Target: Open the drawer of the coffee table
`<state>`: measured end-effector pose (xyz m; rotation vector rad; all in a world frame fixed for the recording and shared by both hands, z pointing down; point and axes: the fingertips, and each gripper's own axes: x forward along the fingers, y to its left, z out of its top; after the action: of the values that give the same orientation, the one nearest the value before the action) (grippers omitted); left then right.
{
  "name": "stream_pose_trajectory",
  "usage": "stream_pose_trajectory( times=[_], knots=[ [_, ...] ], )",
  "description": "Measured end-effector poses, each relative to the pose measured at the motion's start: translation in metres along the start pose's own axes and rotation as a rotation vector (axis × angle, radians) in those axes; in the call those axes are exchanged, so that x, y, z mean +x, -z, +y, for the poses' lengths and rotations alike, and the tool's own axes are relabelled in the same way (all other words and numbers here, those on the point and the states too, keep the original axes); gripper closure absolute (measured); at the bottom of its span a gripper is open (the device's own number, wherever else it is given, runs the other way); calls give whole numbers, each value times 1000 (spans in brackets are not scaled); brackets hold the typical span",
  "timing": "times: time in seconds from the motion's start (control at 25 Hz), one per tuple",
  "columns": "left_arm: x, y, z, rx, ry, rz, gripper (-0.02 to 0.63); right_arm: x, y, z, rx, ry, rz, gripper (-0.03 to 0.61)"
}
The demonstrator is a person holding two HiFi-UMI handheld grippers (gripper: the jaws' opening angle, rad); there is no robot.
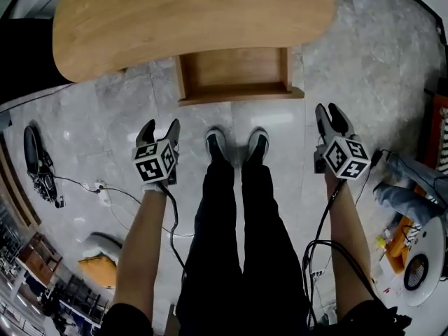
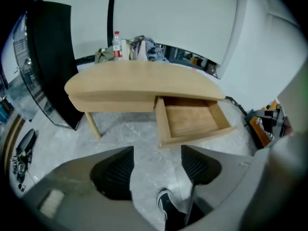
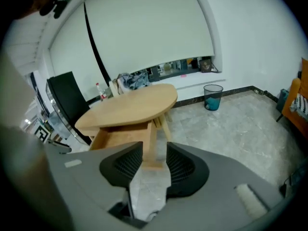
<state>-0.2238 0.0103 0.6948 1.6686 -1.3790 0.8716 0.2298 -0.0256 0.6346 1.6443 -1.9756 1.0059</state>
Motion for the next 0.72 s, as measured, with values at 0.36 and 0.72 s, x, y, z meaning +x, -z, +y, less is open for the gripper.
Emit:
stream_pose_trajectory(
  times=[0.36,0.72],
  knots=[
    [-191,-184,-103,52,143,-369,381,-140,-185,97,40,-204,-294,495],
    [-385,-326,-246,175,349,-739,574,-280,-338,202,-128,-349,-557,564]
  ],
)
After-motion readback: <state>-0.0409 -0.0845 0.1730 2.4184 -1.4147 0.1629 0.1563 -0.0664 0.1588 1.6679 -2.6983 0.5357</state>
